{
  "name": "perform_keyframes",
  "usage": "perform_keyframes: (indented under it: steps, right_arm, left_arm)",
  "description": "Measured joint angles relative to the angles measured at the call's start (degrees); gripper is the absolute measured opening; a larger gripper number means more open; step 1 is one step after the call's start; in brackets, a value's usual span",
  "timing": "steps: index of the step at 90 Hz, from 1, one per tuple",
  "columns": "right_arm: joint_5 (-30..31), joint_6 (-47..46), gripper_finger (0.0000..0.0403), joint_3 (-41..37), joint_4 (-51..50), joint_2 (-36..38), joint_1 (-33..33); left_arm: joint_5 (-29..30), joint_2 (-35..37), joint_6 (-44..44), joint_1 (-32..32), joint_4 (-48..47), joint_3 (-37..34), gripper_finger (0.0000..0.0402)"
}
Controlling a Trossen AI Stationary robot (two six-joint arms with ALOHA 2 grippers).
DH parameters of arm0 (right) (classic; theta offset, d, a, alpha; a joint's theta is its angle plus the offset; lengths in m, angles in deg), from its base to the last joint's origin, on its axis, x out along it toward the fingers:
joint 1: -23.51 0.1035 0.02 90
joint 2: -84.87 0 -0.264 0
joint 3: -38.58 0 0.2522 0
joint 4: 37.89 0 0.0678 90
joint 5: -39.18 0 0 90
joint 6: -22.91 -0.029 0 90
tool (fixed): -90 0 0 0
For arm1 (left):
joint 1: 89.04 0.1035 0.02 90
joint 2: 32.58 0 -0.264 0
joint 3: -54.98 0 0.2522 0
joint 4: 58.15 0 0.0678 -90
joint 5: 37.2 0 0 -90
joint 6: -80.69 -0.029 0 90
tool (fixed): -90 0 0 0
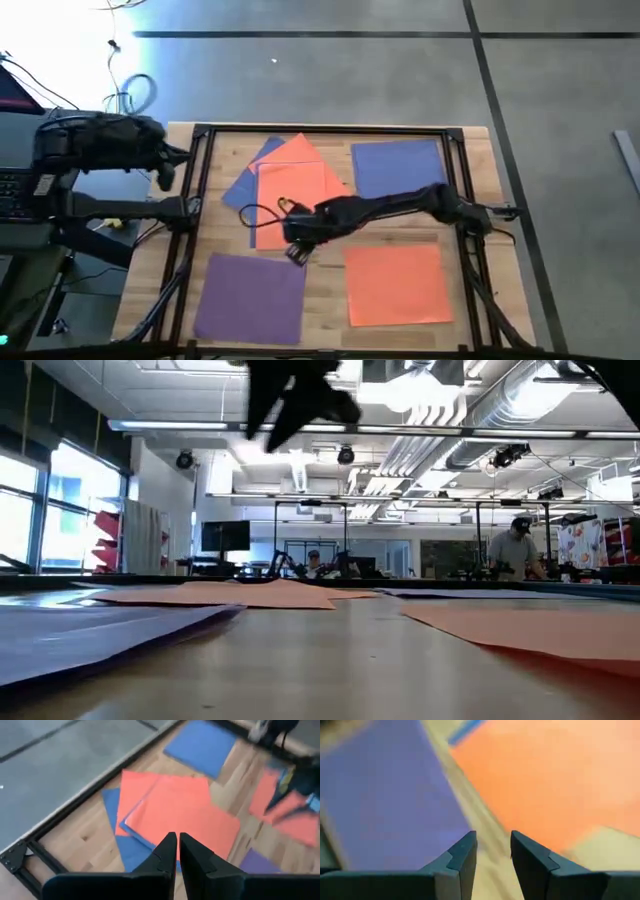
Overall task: Organize paper
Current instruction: Stack the orange colored paper on top of the orange colored paper
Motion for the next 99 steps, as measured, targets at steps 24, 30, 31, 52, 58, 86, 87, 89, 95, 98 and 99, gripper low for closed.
perform_keyframes:
  steps: [24, 30, 31, 52, 58, 86, 87, 89, 95, 98, 99]
  right_arm:
    - [-2.84, 3.78, 0.0103, -14.52, -5.88, 4.60, -1.91]
    - [-7.44, 5.88, 0.0103, -22.67, -0.64, 8.32, -3.52]
    - [-8.14, 6.20, 0.0103, -24.01, 0.21, 9.06, -3.78]
    - [-17.06, -0.80, 0.0104, -55.05, 32.92, 28.36, -10.75]
    - [-17.77, -7.86, 0.0104, -63.99, 48.33, 32.47, -12.37]
    - [-16.16, -25.24, 0.0104, -76.87, 74.09, 28.84, -12.93]
    - [-16.19, -25.00, 0.0104, -76.58, 74.03, 28.45, -12.91]
    - [-16.25, -24.10, 0.0105, -75.92, 74.10, 27.64, -12.90]
    - [-16.69, -22.78, 0.0113, -73.67, 73.79, 25.94, -12.92]
    - [-16.71, -22.63, 0.0120, -72.65, 73.08, 25.10, -13.10]
    - [-16.71, -22.66, 0.0123, -72.35, 72.81, 24.82, -13.14]
  left_arm:
    - [-6.76, -2.04, -0.66, -0.22, 11.73, -14.44, 0.0000]
    - [-8.19, -2.22, 0.89, -0.33, 15.10, -17.20, 0.0000]
    - [-8.42, -2.28, 1.12, -0.32, 15.74, -17.68, 0.0000]
    - [-11.04, -5.94, 3.64, -1.42, 30.30, -25.97, 0.0000]
    - [-9.75, -8.15, 2.27, -2.41, 33.90, -28.32, 0.0000]
    - [-8.30, -22.53, 1.10, -5.70, 36.92, -37.17, 0.0000]
    - [-8.29, -22.98, 1.11, -5.80, 37.04, -37.47, 0.0000]
    - [-8.25, -23.90, 1.14, -5.95, 37.18, -38.05, 0.0000]
    - [-8.06, -26.66, 2.02, -6.38, 37.81, -39.70, 0.0000]
    - [-7.97, -28.12, 2.41, -6.59, 38.50, -40.36, 0.0000]
    - [-7.95, -28.58, 2.52, -6.68, 38.83, -40.56, 0.0000]
